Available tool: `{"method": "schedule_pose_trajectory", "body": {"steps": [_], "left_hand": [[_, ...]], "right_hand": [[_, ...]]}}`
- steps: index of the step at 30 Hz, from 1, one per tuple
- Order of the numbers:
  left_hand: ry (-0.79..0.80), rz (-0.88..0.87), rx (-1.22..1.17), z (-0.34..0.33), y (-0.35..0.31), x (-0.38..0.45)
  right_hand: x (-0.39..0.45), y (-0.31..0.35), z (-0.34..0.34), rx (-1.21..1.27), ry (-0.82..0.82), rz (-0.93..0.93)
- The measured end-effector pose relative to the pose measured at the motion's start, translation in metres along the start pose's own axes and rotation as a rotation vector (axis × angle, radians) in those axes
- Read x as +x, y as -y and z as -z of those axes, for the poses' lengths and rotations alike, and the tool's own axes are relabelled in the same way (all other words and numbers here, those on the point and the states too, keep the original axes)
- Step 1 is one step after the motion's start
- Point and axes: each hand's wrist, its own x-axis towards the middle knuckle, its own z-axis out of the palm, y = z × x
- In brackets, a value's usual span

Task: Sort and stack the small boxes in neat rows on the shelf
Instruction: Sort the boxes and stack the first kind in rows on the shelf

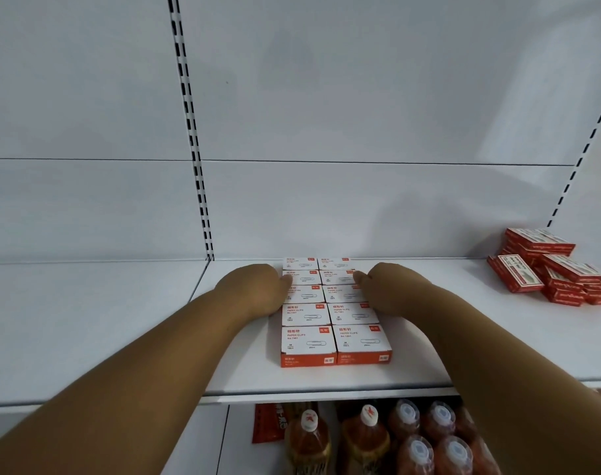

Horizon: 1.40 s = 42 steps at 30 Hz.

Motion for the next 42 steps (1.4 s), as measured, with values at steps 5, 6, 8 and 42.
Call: {"method": "schedule_pose_trajectory", "body": {"steps": [5, 6, 8, 42], "left_hand": [[0.089, -0.016, 0.005, -0.001, 0.0, -0.019], [0.093, -0.015, 0.006, -0.002, 0.0, -0.02], [0.087, -0.018, 0.01, -0.004, -0.001, -0.022], [-0.049, -0.026, 0.068, -0.016, -0.009, -0.064]], "right_hand": [[-0.018, -0.007, -0.005, -0.039, 0.035, 0.011], [-0.02, -0.007, -0.006, -0.036, 0.032, 0.016], [-0.023, -0.006, -0.008, -0.042, 0.017, 0.032], [-0.07, 0.001, -0.012, -0.104, -0.064, 0.043]]}}
